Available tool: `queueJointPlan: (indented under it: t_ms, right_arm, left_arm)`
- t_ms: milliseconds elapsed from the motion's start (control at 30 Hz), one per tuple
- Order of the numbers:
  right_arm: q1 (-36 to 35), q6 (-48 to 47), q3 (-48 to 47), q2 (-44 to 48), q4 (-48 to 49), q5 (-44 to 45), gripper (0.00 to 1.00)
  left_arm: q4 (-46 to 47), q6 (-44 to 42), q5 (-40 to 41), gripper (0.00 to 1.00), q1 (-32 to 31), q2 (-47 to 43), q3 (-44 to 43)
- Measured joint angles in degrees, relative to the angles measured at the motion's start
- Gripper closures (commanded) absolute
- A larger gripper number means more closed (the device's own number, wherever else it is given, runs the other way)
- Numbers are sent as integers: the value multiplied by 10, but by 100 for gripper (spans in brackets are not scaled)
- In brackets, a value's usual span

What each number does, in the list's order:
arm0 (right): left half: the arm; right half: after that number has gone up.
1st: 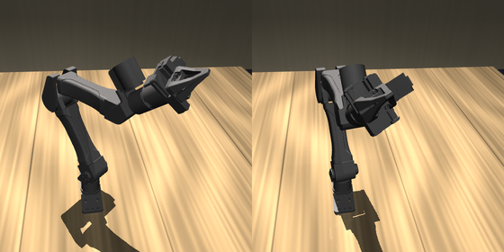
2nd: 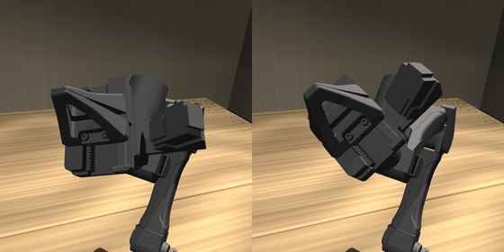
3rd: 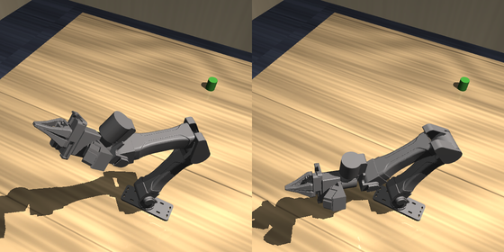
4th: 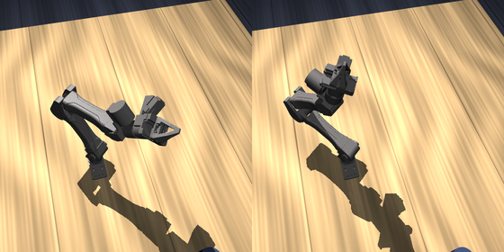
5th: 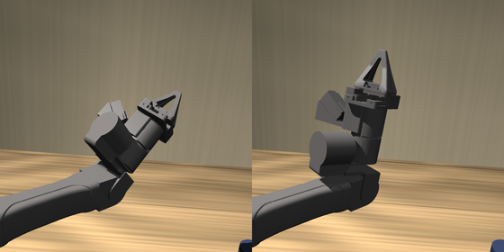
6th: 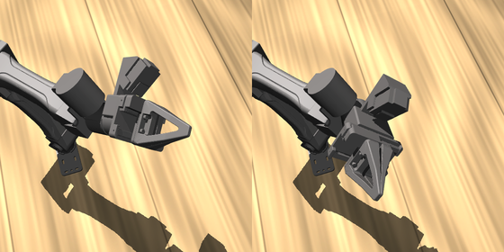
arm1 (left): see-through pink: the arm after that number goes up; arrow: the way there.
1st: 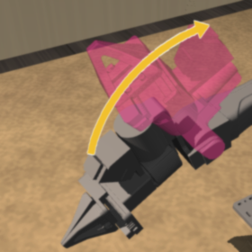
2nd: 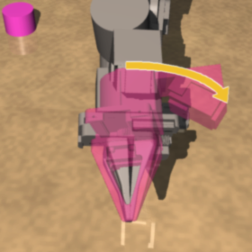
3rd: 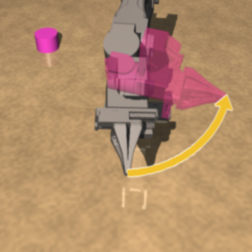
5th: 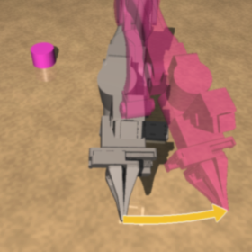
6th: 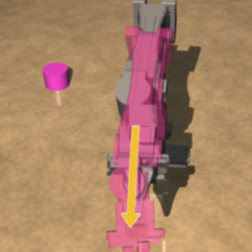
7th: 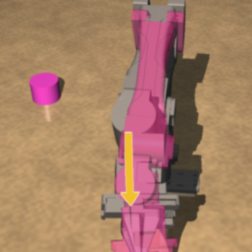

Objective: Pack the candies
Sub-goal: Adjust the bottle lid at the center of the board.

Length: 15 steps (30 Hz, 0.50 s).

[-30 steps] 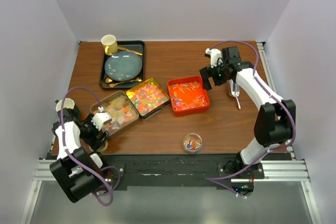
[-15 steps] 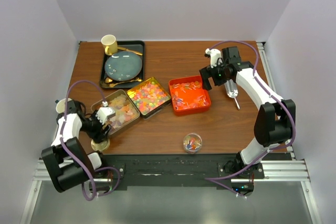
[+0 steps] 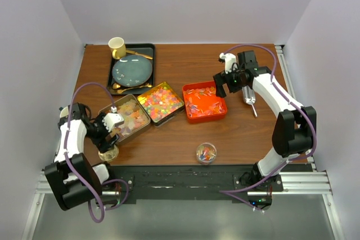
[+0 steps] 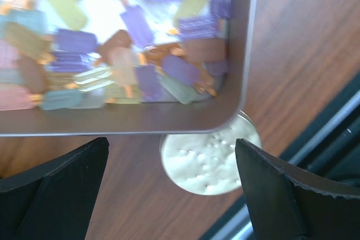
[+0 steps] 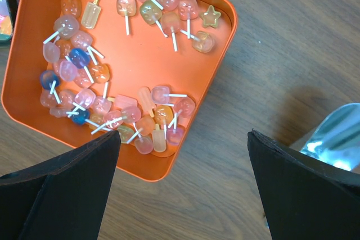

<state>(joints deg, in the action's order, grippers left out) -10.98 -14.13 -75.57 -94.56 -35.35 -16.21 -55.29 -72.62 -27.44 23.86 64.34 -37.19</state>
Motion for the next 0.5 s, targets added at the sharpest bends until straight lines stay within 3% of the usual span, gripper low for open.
queueJointPlan:
  t_ms: [500]
  right_arm:
    - [-2,0,-1,0,0,-18,1]
  left_arm:
    - [-6,-31,48,0,1,8,35]
